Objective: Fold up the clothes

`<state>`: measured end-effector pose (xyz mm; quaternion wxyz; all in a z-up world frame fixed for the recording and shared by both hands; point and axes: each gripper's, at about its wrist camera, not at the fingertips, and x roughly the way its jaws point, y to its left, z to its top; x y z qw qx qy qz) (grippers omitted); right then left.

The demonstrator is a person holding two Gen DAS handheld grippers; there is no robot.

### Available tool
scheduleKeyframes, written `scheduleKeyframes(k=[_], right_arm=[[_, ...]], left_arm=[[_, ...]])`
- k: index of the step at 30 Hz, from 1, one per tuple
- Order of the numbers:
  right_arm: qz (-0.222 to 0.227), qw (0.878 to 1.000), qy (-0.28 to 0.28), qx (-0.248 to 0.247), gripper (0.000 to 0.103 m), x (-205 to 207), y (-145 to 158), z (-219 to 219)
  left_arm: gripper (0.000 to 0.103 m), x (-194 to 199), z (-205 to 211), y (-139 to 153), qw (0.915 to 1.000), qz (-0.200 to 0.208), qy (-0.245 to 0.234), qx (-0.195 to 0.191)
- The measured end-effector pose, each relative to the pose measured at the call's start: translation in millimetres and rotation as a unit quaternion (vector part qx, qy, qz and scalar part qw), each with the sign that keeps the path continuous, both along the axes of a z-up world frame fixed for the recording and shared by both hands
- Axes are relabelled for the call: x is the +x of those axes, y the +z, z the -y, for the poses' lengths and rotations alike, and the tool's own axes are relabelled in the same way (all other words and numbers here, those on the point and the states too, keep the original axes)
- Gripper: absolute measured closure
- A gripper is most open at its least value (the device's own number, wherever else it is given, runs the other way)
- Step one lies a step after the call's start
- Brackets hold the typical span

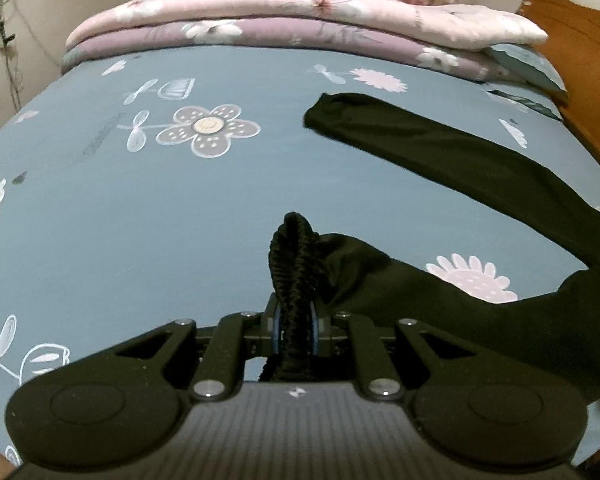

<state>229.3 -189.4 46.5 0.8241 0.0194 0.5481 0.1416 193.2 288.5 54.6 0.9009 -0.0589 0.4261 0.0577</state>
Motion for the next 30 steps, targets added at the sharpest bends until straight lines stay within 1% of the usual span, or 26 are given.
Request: scheduleKeyframes(k=[2,6,10,13,15,18,20,21,23,25,27,30], right_arm=[[-0.002,1.0,-0.006,0.0,0.0,-1,-1,3],[-0.011,1.0,-0.022,0.0,0.0,-3,-5,10],[-0.017,0.999,-0.038,0.0,0.0,-3,-13,17],[-0.016,0.999,-0.045,-0.002,0.0,-3,-18,22],[-0.012,0.999,-0.051,-0.004,0.0,-3,-21,26],[0.01,0.997,-0.076,-0.01,0.0,-9,-21,42],[0.031,0.994,-0.108,-0.016,0.001,-16,-19,65],[0.042,0.991,-0.124,-0.019,0.004,-19,-18,76],[0.063,0.982,-0.175,-0.023,0.012,-28,-16,107],[0.068,0.97,-0.234,-0.02,0.024,-35,-19,143],[0.071,0.954,-0.291,-0.014,0.028,-43,-23,178],[0.079,0.933,-0.349,0.016,0.028,-57,-34,220]], left_arm=[[0.091,-1,-6,-4,0.9999,-0.008,0.01,-0.001],[0.09,-11,-24,-14,0.9984,-0.024,0.052,-0.006],[0.09,-18,-47,-16,0.9952,-0.033,0.091,-0.009],[0.089,-18,-53,-25,0.9938,-0.051,0.098,-0.013],[0.089,-13,-50,-33,0.9931,-0.071,0.093,-0.001],[0.089,-6,-48,-45,0.9915,-0.089,0.095,0.007],[0.089,-5,-48,-50,0.9905,-0.097,0.097,0.007],[0.089,-4,-49,-51,0.99,-0.1,0.099,0.006],[0.087,-2,-50,-52,0.9891,-0.105,0.103,0.005],[0.086,0,-50,-53,0.9884,-0.112,0.102,0.004],[0.086,1,-50,-53,0.9877,-0.117,0.103,0.007],[0.086,3,-47,-51,0.9872,-0.121,0.103,0.013]])
